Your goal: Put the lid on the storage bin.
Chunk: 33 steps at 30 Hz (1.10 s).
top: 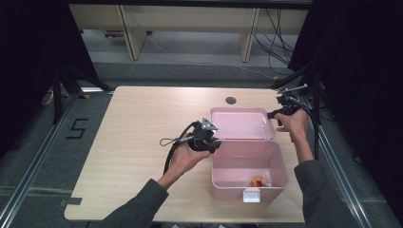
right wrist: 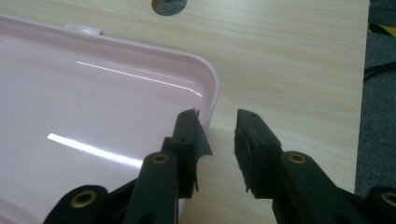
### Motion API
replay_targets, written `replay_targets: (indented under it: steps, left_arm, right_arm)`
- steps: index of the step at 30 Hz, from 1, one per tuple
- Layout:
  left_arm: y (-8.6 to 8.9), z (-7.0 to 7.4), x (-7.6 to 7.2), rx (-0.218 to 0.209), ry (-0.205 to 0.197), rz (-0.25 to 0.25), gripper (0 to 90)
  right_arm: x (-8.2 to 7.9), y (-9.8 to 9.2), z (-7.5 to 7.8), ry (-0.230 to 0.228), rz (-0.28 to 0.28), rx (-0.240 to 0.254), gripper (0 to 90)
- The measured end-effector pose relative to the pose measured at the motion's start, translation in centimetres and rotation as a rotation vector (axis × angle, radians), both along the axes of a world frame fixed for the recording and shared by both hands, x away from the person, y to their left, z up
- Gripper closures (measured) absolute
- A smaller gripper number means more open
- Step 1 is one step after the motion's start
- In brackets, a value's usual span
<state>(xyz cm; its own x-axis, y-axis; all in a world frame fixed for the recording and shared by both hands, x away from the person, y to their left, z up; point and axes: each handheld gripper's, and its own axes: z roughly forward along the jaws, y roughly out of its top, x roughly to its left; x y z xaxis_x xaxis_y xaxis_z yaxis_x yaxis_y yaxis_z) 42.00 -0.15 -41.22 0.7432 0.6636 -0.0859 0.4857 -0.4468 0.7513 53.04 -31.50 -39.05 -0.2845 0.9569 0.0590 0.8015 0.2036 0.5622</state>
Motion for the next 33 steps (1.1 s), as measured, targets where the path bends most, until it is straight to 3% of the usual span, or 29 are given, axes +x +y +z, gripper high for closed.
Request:
replay_targets:
  steps: [2, 7, 17, 18, 19, 26, 29, 30, 32, 33]
  left_arm:
    - [0.0, 0.0, 0.0, 0.000, -0.001, -0.001, 78.0]
    - [0.0, 0.0, 0.0, -0.002, -0.003, 0.000, 78.0]
    - [-0.1, -0.1, 0.0, -0.008, -0.010, -0.006, 78.0]
    - [-0.1, -0.1, 0.0, -0.008, -0.011, -0.007, 78.0]
    - [-0.1, -0.1, 0.0, -0.005, -0.013, -0.005, 77.9]
    - [-0.1, -0.1, 0.0, -0.003, -0.019, -0.004, 78.0]
    - [-0.2, -0.1, 0.0, -0.008, -0.019, -0.009, 78.0]
    - [-0.2, -0.1, 0.0, -0.008, -0.019, -0.009, 78.0]
    - [-0.1, -0.1, 0.0, -0.008, -0.022, -0.009, 78.0]
    - [-0.1, -0.2, -0.1, -0.011, -0.024, -0.005, 78.0]
  right_arm:
    - [0.2, 0.2, -0.1, 0.024, -0.018, 0.014, 70.5]
    - [0.6, 0.4, -0.5, 0.025, -0.002, -0.003, 72.7]
    - [1.0, 1.1, -1.1, 0.056, -0.053, 0.012, 78.4]
    - [1.1, 0.9, -1.2, 0.046, -0.034, -0.010, 78.5]
    - [1.0, 1.1, -1.1, 0.064, -0.045, 0.003, 78.5]
    - [1.2, 1.3, -1.4, 0.047, -0.039, -0.023, 81.6]
    - [1.0, 1.6, -1.1, 0.054, -0.085, 0.009, 83.1]
    - [1.1, 1.3, -1.0, 0.032, -0.044, -0.028, 83.4]
    - [0.8, 1.8, -0.7, 0.043, -0.086, -0.011, 83.9]
    - [0.8, 1.6, -0.6, 0.012, -0.066, -0.031, 84.2]
